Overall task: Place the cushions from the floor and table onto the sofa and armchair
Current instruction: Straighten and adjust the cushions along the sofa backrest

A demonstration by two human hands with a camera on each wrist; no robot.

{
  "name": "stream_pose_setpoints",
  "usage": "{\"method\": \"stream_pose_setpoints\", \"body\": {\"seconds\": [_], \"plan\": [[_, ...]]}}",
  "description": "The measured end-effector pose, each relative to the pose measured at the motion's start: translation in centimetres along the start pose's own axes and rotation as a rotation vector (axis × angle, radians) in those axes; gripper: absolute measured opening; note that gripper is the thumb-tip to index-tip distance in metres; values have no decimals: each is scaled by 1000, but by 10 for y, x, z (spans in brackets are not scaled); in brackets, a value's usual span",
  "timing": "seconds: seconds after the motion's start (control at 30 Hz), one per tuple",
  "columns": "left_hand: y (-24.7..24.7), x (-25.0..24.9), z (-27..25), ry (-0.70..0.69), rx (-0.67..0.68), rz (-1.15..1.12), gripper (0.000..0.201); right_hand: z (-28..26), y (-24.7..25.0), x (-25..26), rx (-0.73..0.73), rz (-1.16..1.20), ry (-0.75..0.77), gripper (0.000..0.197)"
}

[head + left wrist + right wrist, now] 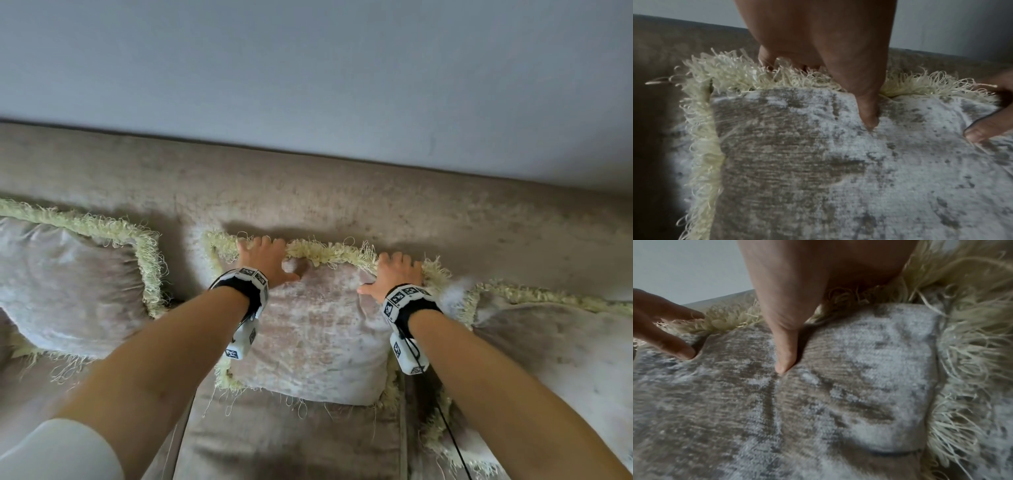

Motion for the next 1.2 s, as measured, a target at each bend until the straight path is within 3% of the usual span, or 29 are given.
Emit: {"method": "stream_pose_setpoints", "body": {"seconds": [0.2,0.4,0.57,0.73,0.83,0.97,1.2], "plan": [[-2,-4,-12,22,-117,-56,88,0,2,-2,-46,21,17,91],[1,17,-42,-195,-139,-234,86,-25,1,9,-135,188,70,79],[26,47,-75,-63,-222,-393,85,-56,23,28,-141,293,67,85],[49,62,-111,-69,-350,-550,76,-103,48,45,-173,526,56,73],[55,68,-135,-105,-397,-637,72,-139,58,49,-167,645,-9,76],[51,70,-170,-179,-357,-657,78,-191,52,53,-160,725,-113,84],[39,53,-223,-353,-333,-656,69,-281,27,47,-203,835,-280,84]]}}
Point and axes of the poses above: each hand's wrist, its own z-axis towards the middle knuckle, its own y-axis out of the back of the hand, x = y × z, the point moved 2 cm from there along z, towards the middle knuckle, and after that the axes turned 4 degrees about x, right-handed, at the moved point
